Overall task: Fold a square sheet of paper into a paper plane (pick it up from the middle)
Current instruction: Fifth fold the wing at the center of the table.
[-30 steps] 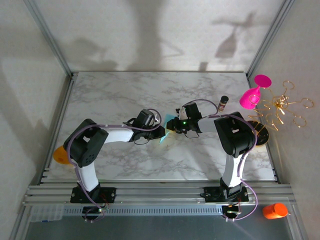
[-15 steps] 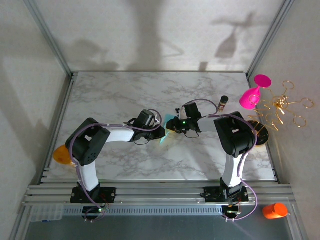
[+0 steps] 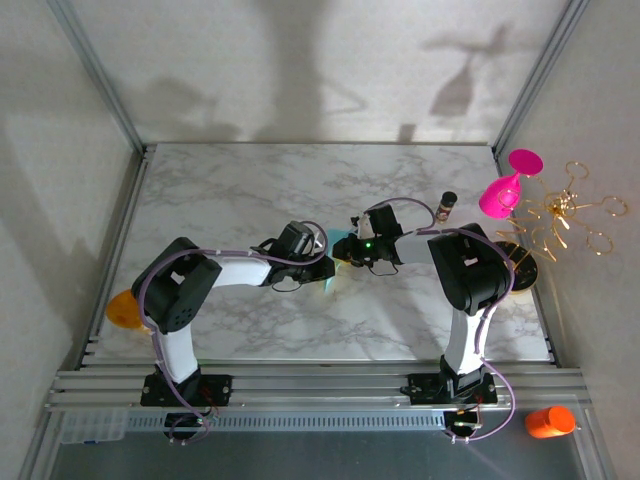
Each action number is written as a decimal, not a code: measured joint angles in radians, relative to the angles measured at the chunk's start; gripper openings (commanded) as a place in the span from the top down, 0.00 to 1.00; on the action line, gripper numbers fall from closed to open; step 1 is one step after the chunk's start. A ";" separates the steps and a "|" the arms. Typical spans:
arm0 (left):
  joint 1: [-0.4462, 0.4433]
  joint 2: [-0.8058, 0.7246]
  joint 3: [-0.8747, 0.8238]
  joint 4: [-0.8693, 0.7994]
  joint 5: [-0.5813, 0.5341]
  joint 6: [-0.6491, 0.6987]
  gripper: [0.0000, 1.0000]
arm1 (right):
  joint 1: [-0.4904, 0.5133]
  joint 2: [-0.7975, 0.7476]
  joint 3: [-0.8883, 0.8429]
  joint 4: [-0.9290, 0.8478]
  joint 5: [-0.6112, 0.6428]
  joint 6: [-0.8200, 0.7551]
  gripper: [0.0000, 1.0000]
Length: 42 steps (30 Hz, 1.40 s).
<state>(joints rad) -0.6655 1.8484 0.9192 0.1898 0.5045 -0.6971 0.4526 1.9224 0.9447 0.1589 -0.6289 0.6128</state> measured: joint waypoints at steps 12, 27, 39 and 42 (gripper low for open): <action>-0.023 -0.049 0.003 -0.018 -0.040 -0.034 0.81 | 0.004 0.000 0.009 -0.019 0.014 0.001 0.76; -0.034 -0.013 0.011 -0.024 -0.088 -0.064 0.86 | 0.008 0.000 0.023 -0.047 0.026 0.002 0.75; -0.033 0.000 0.001 -0.022 -0.113 -0.067 0.90 | 0.016 -0.036 0.039 -0.067 0.061 0.001 0.72; -0.033 0.002 -0.002 -0.022 -0.113 -0.067 0.90 | 0.016 -0.064 0.039 -0.067 0.067 0.001 0.72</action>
<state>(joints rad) -0.6987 1.8503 0.9173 0.1680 0.3912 -0.7643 0.4690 1.8580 0.9840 0.0921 -0.5621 0.6136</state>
